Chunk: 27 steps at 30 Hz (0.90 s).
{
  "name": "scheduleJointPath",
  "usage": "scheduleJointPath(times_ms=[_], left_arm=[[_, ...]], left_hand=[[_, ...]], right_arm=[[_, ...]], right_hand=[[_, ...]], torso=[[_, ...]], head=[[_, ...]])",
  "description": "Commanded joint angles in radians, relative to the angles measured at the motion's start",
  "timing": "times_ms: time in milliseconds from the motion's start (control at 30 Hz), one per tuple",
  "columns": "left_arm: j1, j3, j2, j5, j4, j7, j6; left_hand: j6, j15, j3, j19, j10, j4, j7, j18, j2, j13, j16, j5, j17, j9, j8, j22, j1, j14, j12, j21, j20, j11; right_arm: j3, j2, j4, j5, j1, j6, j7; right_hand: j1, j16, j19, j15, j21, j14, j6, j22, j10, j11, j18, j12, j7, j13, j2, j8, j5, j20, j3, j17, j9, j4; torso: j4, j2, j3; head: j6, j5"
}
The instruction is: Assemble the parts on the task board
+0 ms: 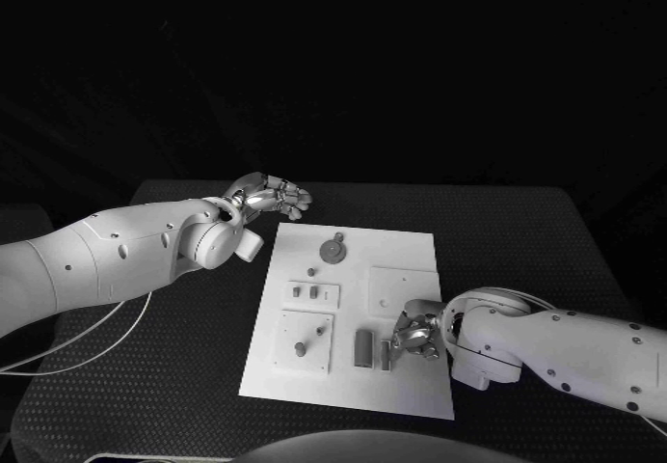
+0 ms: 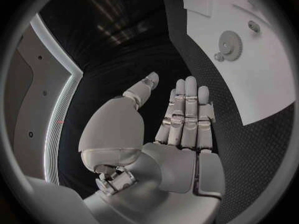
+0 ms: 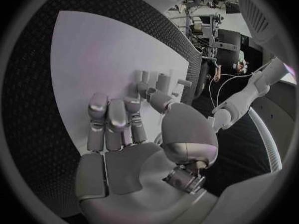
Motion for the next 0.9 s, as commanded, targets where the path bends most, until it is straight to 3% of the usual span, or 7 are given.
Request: scheduleJointPath(times_ms=[33,167,333,400,633,767,900], left_arm=[[0.001,0.001,0.002,0.001,0.001,0.007,0.012],[0.001,0.001,0.003,0.001,0.000,0.008,0.012],[0.001,0.001,0.006,0.001,-0.004,0.009,0.012],[0.001,0.001,0.010,0.001,-0.007,0.009,0.012],[0.001,0.001,0.024,0.004,-0.022,0.014,0.009],[0.001,0.001,0.037,0.020,-0.039,0.022,0.011],[0.001,0.001,0.047,0.048,-0.062,0.027,0.021]], left_hand=[[-0.005,0.002,0.000,0.001,-0.005,0.007,-0.001,0.001,-0.001,0.001,-0.004,0.000,0.002,-0.001,0.005,0.002,0.001,0.005,-0.001,-0.004,0.006,0.000],[-0.005,0.002,0.000,0.001,-0.005,0.007,-0.001,0.001,-0.001,0.001,-0.004,0.000,0.002,-0.001,0.005,0.002,0.001,0.005,-0.001,-0.004,0.006,0.000],[-0.006,0.002,0.000,0.001,-0.005,0.007,-0.001,0.001,-0.001,0.001,-0.004,0.000,0.003,-0.001,0.005,0.002,0.001,0.005,-0.001,-0.004,0.006,0.000],[-0.006,0.002,0.000,0.001,-0.005,0.007,-0.001,0.001,-0.001,0.001,-0.004,0.000,0.003,-0.001,0.005,0.002,0.001,0.005,-0.001,-0.004,0.006,0.000],[-0.006,0.002,-0.002,0.001,-0.006,0.009,0.000,0.001,-0.002,0.001,-0.006,0.000,0.004,-0.002,0.005,0.003,-0.002,0.005,-0.001,-0.005,0.007,0.001],[-0.006,0.003,-0.002,0.001,-0.005,0.010,-0.001,0.001,-0.001,0.001,-0.007,-0.001,0.005,-0.002,0.006,0.003,-0.004,0.005,-0.001,-0.006,0.007,0.001],[-0.005,0.003,-0.002,0.001,-0.004,0.010,-0.001,0.001,0.000,0.001,-0.007,0.000,0.005,-0.002,0.007,0.004,-0.004,0.005,0.000,-0.006,0.007,0.000]], right_arm=[[-0.003,-0.009,0.000,-0.008,-0.005,0.005,0.015],[-0.003,-0.041,0.014,0.041,-0.005,0.059,0.074],[-0.003,-0.071,0.027,0.050,0.030,0.083,0.116],[-0.003,-0.082,0.028,0.051,0.043,0.090,0.126],[0.000,-0.114,-0.017,0.082,0.086,0.072,0.213],[0.008,-0.112,-0.126,0.201,0.112,0.041,0.420],[0.041,-0.084,-0.265,0.289,0.118,0.027,0.571]], right_hand=[[-0.011,0.005,-0.005,0.001,0.004,0.006,0.005,0.001,0.009,-0.001,0.045,-0.004,0.001,-0.002,-0.008,-0.004,-0.006,0.005,-0.009,0.000,0.001,0.003],[-0.039,-0.001,-0.004,0.001,0.002,0.005,0.005,-0.002,0.010,0.000,0.045,-0.007,0.003,-0.003,-0.040,-0.007,-0.003,0.008,-0.016,-0.004,-0.003,0.007],[-0.183,-0.040,-0.003,0.000,-0.011,-0.025,-0.038,-0.014,-0.014,0.013,0.045,-0.013,0.017,0.000,-0.183,-0.031,-0.006,0.010,-0.070,-0.043,-0.016,0.076],[-0.226,-0.047,-0.008,0.003,-0.014,-0.035,-0.059,-0.015,-0.026,0.017,0.045,-0.011,0.022,0.004,-0.191,-0.040,-0.005,0.009,-0.104,-0.048,-0.019,0.087],[-0.292,-0.057,-0.038,0.010,-0.022,-0.065,-0.094,-0.014,-0.061,0.024,0.045,0.001,0.031,0.019,-0.136,-0.045,-0.003,-0.007,-0.235,-0.052,-0.013,0.010],[-0.266,-0.061,-0.049,0.013,-0.026,-0.072,-0.109,-0.013,-0.070,0.029,0.045,0.002,0.034,0.019,-0.104,-0.051,-0.001,-0.010,-0.266,-0.052,-0.016,0.002],[-0.261,-0.062,-0.051,0.014,-0.026,-0.073,-0.109,-0.013,-0.071,0.030,0.045,0.003,0.035,0.019,-0.100,-0.051,0.000,-0.010,-0.272,-0.052,-0.016,0.002]], torso=[[-0.0001,0.000,0.0000],[0.0003,0.000,0.0005],[-0.0006,-0.002,0.0018],[-0.0001,-0.002,0.0011],[0.0023,-0.001,0.0009],[-0.0011,-0.007,0.0000],[-0.0008,-0.015,-0.0016]], head=[[0.002,0.000],[0.006,-0.002],[0.021,-0.006],[0.027,-0.009],[0.080,-0.027],[0.115,-0.037],[0.151,-0.050]])
